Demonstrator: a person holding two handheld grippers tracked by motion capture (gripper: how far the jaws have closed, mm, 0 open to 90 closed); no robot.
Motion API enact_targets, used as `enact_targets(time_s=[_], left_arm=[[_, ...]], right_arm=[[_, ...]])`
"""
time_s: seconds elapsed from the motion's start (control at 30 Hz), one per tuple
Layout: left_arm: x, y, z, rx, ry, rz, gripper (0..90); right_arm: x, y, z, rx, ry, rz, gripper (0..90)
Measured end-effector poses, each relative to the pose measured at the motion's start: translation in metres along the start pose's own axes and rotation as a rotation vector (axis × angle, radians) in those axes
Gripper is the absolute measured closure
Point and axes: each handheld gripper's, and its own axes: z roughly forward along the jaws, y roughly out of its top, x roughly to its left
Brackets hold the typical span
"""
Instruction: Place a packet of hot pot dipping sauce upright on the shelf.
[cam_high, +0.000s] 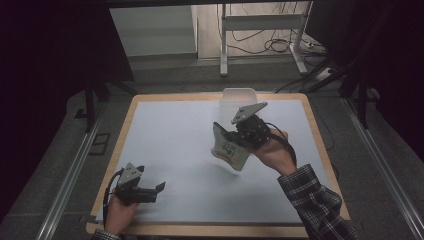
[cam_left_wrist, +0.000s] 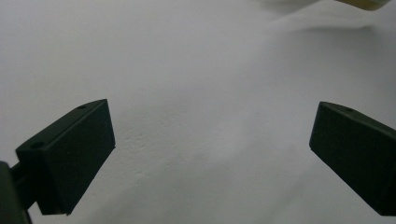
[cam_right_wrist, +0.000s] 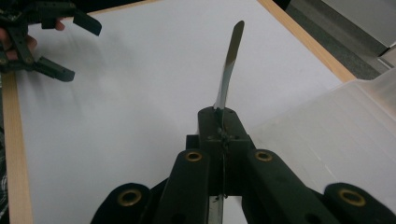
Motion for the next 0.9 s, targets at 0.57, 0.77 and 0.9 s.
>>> enact_targets(time_s=[0.57,0.77,0.9], left_arm=[[0.0,0.0,0.0,0.005,-0.001,0.002,0.0],[0.001,0.0,0.0,0.004,-0.002,0.004,0.1],[0.001,0.0,0.0,0.003,-0.002,0.003,0.1]], right_arm=[[-0.012,0.017,0.009,-0.023,0.005,-0.006,88.8],[-0.016,0.026,0.012,-0.032,0.0,-0.01,88.7],[-0.019,0.032,0.014,-0.049,0.004,-0.004,88.7]])
